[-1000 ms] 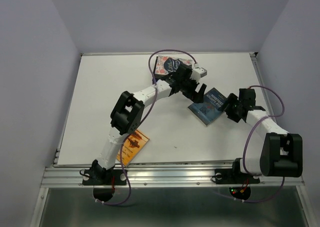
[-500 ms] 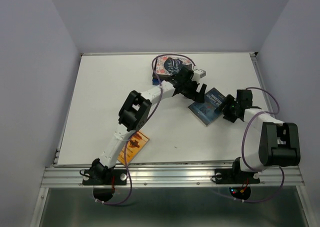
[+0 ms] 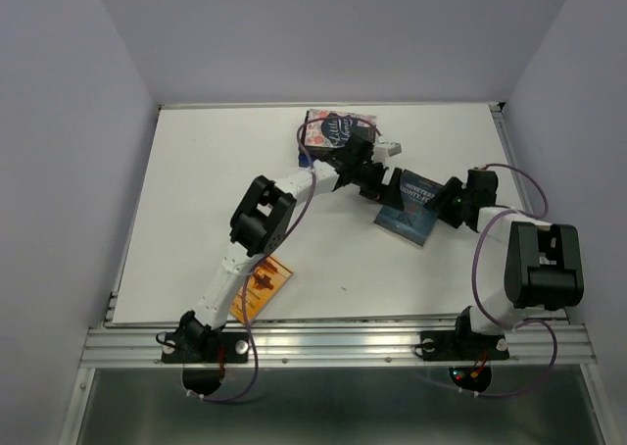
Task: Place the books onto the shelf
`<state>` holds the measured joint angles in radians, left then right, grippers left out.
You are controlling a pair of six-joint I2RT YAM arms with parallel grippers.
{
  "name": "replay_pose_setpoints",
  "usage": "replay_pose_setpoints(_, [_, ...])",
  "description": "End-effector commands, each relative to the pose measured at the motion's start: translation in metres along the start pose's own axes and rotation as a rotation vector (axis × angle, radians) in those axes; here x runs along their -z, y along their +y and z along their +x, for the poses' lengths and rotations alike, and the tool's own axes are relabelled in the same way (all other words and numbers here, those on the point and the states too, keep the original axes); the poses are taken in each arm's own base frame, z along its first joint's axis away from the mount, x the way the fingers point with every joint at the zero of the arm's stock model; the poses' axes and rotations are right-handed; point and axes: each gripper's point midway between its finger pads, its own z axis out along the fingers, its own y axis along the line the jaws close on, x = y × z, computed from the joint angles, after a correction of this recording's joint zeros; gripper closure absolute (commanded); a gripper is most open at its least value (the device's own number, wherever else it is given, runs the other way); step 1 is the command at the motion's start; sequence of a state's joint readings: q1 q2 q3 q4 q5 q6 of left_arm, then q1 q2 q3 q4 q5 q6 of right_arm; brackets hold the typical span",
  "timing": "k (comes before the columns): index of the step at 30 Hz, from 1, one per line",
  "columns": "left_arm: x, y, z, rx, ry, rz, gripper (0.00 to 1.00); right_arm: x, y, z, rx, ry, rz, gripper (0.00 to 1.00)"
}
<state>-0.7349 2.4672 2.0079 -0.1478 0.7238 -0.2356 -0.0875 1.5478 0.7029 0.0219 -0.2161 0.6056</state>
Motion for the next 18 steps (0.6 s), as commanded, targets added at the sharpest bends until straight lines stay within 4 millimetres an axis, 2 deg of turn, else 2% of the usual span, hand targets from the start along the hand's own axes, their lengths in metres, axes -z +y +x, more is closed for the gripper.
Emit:
replay_pose_setpoints(1, [0.022,-0.107,0.015,0.004,0.078,0.375,0.01,-0.008,0.006,0.029,-0.022,0.099,-0.065,0.43])
replay_pose_setpoints(2, [0.030,-0.118,0.008,0.000,0.056,0.423,0.01,-0.008,0.008,0.031,-0.024,0.106,-0.084,0.43])
replay_pose_setpoints(3, [0.035,-0.122,0.013,0.041,0.079,0.440,0.01,-0.008,0.010,0.031,-0.028,0.108,-0.094,0.43])
replay_pose_setpoints(4, [0.044,-0.138,0.004,0.047,0.059,0.514,0.01,-0.008,0.014,0.032,-0.027,0.113,-0.117,0.43])
replay_pose_setpoints(7, [0.050,-0.151,-0.001,0.038,0.019,0.602,0.01,-0.008,0.016,0.039,-0.037,0.132,-0.143,0.43])
replay_pose_setpoints(9, [0.044,-0.146,0.000,0.079,0.038,0.604,0.01,-0.007,0.016,0.043,-0.043,0.147,-0.155,0.44])
replay_pose_setpoints(13, [0.035,-0.138,-0.010,0.124,0.011,0.594,0.01,-0.002,0.018,0.055,-0.059,0.189,-0.182,0.47])
replay_pose_setpoints(15, [0.030,-0.124,-0.013,0.171,-0.026,0.540,0.01,0.002,0.018,0.061,-0.057,0.206,-0.196,0.48])
replay_pose_setpoints(18, [0.033,-0.107,-0.022,0.229,-0.091,0.490,0.01,0.009,0.021,0.068,-0.045,0.241,-0.222,0.49])
